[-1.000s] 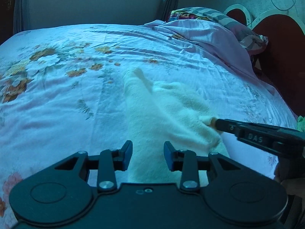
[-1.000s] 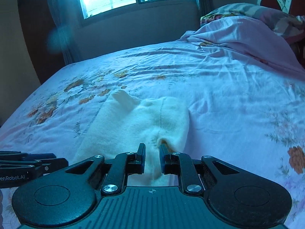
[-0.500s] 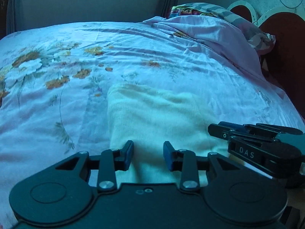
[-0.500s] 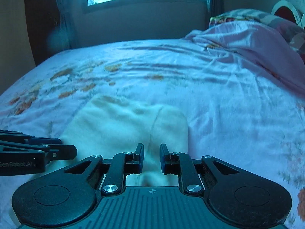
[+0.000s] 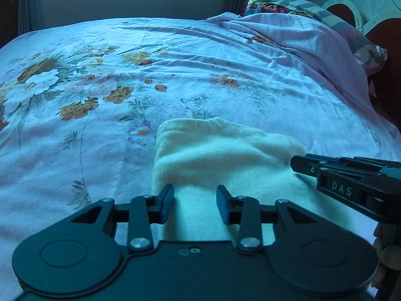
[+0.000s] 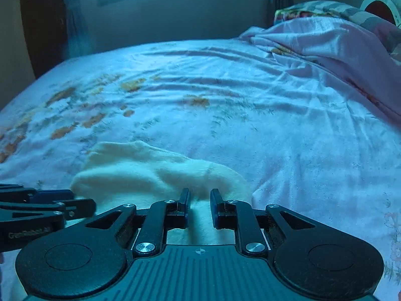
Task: Fold small clothes
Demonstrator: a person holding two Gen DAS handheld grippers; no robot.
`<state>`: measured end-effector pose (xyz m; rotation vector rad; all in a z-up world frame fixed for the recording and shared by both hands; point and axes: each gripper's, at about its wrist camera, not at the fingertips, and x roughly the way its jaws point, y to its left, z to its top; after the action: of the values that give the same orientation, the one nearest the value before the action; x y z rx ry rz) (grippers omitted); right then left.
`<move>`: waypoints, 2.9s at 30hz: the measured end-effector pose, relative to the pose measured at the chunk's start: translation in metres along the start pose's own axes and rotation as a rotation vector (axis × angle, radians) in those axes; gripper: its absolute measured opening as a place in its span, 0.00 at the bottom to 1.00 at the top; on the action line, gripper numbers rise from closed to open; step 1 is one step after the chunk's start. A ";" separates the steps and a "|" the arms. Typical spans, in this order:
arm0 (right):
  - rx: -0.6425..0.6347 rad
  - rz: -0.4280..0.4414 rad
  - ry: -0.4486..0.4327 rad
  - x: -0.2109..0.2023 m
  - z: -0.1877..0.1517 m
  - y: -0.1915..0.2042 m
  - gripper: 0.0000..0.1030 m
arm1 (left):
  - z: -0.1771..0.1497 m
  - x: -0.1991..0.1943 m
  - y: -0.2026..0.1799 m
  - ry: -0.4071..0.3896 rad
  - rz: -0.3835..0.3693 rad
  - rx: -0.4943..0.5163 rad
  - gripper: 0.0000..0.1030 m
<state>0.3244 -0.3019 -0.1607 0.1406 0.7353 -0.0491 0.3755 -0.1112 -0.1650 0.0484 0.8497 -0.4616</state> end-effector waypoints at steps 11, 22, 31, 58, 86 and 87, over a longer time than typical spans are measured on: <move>-0.062 0.012 -0.004 -0.059 -0.065 0.047 0.18 | -0.054 -0.046 -0.020 0.010 0.035 0.011 0.40; -0.104 -0.072 0.037 -0.110 -0.126 0.054 0.19 | -0.080 -0.072 -0.034 0.024 0.049 0.047 0.41; 0.121 0.000 0.036 -0.150 -0.149 0.031 0.32 | -0.100 -0.085 -0.035 0.027 0.046 0.063 0.41; 0.032 -0.002 0.044 -0.124 -0.135 0.046 0.29 | -0.101 -0.083 -0.034 0.032 0.071 0.053 0.50; 0.130 -0.010 0.055 -0.116 -0.123 0.024 0.62 | -0.090 -0.076 -0.016 0.042 0.016 0.010 0.55; 0.142 -0.001 0.051 -0.116 -0.124 0.022 0.62 | -0.089 -0.077 -0.015 0.042 0.011 0.002 0.55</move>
<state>0.1581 -0.2629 -0.1706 0.2775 0.7829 -0.0992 0.2621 -0.0761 -0.1663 0.0648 0.8897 -0.4525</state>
